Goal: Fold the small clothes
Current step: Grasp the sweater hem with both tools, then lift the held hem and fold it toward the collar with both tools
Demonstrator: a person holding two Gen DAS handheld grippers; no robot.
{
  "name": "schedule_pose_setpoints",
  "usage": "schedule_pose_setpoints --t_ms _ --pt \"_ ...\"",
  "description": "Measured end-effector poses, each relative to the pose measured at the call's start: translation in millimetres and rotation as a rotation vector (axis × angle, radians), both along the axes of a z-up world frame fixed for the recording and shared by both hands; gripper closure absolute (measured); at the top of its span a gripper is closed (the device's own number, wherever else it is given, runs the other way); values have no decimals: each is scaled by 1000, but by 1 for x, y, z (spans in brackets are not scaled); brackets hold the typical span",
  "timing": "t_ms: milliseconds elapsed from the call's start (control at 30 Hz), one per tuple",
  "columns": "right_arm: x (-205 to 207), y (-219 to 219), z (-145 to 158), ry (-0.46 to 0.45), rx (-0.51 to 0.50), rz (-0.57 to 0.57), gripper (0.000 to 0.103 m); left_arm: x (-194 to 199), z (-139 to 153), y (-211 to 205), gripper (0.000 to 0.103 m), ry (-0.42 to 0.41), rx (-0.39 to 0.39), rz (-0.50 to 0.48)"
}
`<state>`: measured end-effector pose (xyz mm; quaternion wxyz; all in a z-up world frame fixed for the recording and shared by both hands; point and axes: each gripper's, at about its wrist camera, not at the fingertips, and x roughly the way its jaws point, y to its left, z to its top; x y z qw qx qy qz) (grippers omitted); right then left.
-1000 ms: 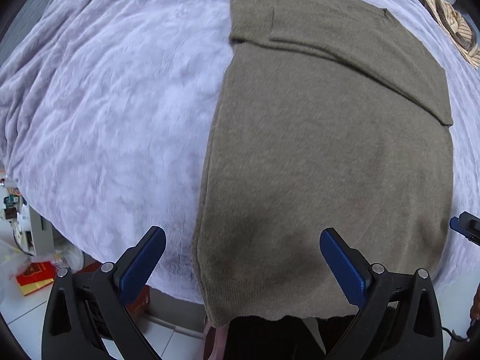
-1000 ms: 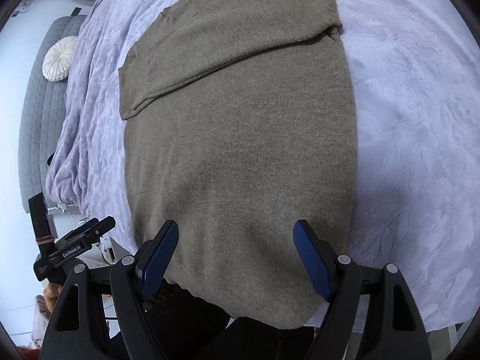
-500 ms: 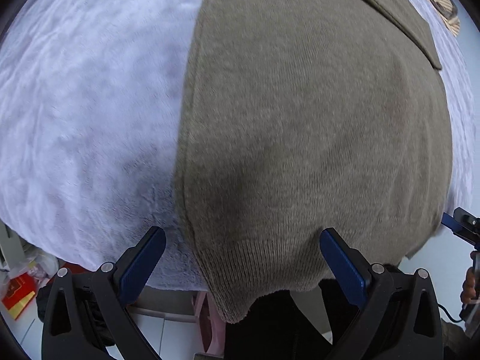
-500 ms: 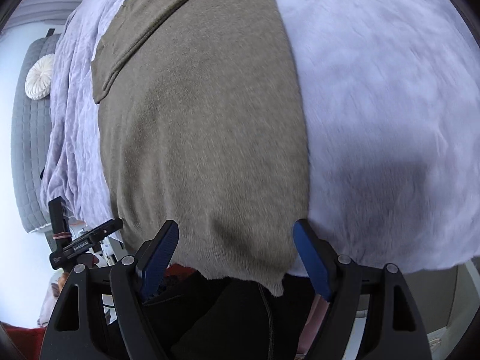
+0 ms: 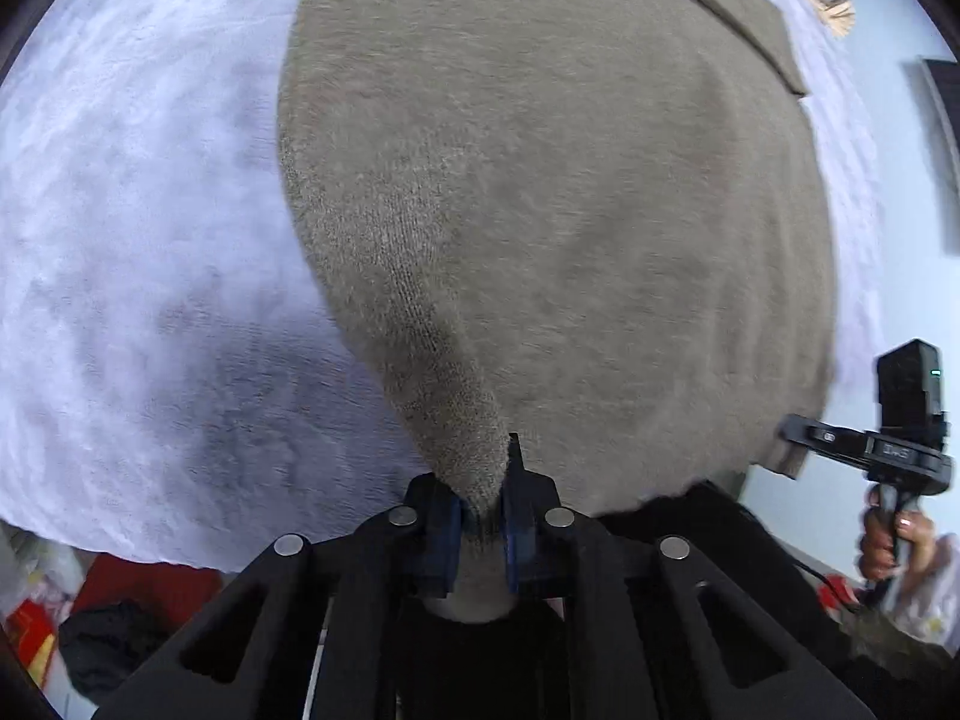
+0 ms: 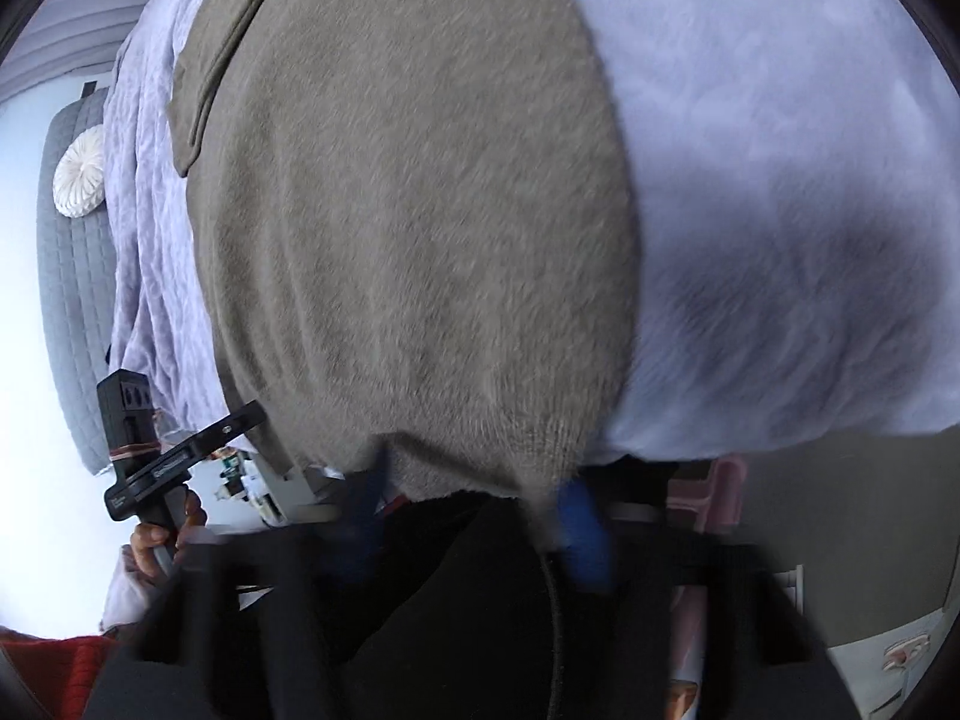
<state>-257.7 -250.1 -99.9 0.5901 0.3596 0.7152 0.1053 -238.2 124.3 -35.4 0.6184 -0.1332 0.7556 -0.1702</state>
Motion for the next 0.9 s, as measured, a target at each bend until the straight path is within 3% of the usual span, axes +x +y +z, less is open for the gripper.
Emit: schedule_pose_setpoints --t_ms 167,500,700,900 --pt "-1 -4 32 -129 186 -141 92 10 34 15 91 -67 -148 61" --pt "65 -27 74 -331 441 -353 92 69 93 34 91 -224 -230 184" --pt "133 -47 105 -436 493 -346 93 128 120 32 91 -315 -258 259" --pt "220 -68 128 -514 494 -294 95 201 114 13 91 -373 -224 287"
